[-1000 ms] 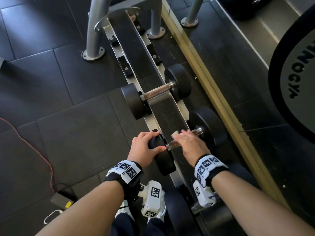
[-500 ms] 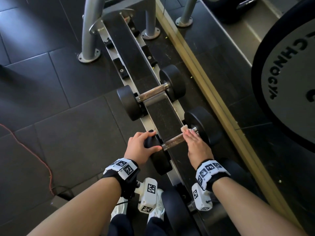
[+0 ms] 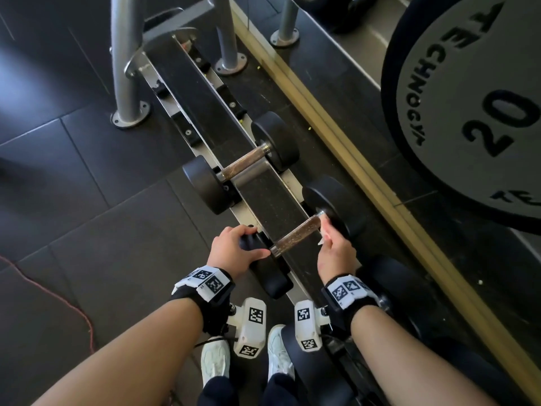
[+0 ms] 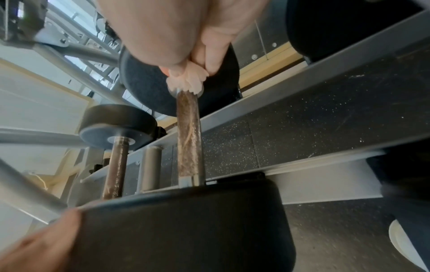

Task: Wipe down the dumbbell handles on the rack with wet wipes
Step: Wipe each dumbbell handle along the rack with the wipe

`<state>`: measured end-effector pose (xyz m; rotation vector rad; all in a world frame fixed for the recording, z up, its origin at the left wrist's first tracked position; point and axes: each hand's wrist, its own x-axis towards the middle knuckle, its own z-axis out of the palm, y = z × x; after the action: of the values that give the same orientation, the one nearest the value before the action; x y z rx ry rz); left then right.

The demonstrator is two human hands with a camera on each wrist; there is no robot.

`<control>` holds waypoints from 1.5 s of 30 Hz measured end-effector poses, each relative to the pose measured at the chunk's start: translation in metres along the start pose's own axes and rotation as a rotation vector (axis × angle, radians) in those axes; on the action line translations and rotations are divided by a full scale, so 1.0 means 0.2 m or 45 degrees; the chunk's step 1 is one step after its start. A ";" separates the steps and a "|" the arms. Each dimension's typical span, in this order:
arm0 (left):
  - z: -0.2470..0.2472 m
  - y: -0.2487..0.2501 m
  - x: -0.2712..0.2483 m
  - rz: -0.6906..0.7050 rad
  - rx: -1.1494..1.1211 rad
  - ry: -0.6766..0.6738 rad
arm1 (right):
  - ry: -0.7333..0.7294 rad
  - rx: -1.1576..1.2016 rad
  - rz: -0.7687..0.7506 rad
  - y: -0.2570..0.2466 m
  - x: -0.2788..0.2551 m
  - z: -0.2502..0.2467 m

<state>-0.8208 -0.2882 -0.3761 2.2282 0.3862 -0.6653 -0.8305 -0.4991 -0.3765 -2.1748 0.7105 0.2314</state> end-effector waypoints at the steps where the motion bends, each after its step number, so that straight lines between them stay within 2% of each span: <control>1: 0.00 0.00 0.00 0.003 0.003 -0.002 | -0.019 -0.011 0.022 0.00 0.01 0.02; 4: 0.00 -0.01 0.01 0.023 0.003 -0.005 | -0.067 0.092 0.203 -0.02 0.02 0.07; 8: 0.01 -0.03 0.02 0.038 0.021 0.008 | -0.168 0.364 0.218 0.00 -0.05 0.15; 13: 0.02 -0.03 0.02 0.035 0.010 0.018 | -0.458 0.264 0.255 0.05 -0.15 0.16; 15: 0.02 -0.03 0.02 0.033 0.002 0.031 | -0.590 0.172 0.196 0.06 -0.18 0.13; 17: 0.02 -0.03 0.02 0.032 -0.008 0.033 | -0.520 0.168 0.158 0.08 -0.18 0.10; 21: 0.02 -0.04 0.03 0.035 -0.008 0.019 | -0.055 0.282 0.258 0.11 -0.17 0.04; 25: 0.02 -0.05 0.02 0.049 -0.009 0.027 | 0.108 0.353 0.275 0.12 -0.15 0.03; 34: 0.01 -0.06 0.03 0.083 -0.016 0.021 | 0.057 0.339 0.196 0.05 0.01 0.09; 40: 0.01 -0.06 0.03 0.089 -0.007 0.011 | 0.091 0.532 0.276 0.05 0.07 0.17; 43: 0.02 -0.07 0.04 0.100 -0.015 0.029 | 0.111 0.574 0.314 0.04 0.04 0.22; 45: 0.02 -0.08 0.04 0.103 -0.019 0.032 | 0.015 0.563 0.291 0.07 -0.03 0.25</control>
<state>-0.8232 -0.2801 -0.3916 2.2275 0.3111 -0.5901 -0.8406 -0.4660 -0.4150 -1.6780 0.9224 0.1608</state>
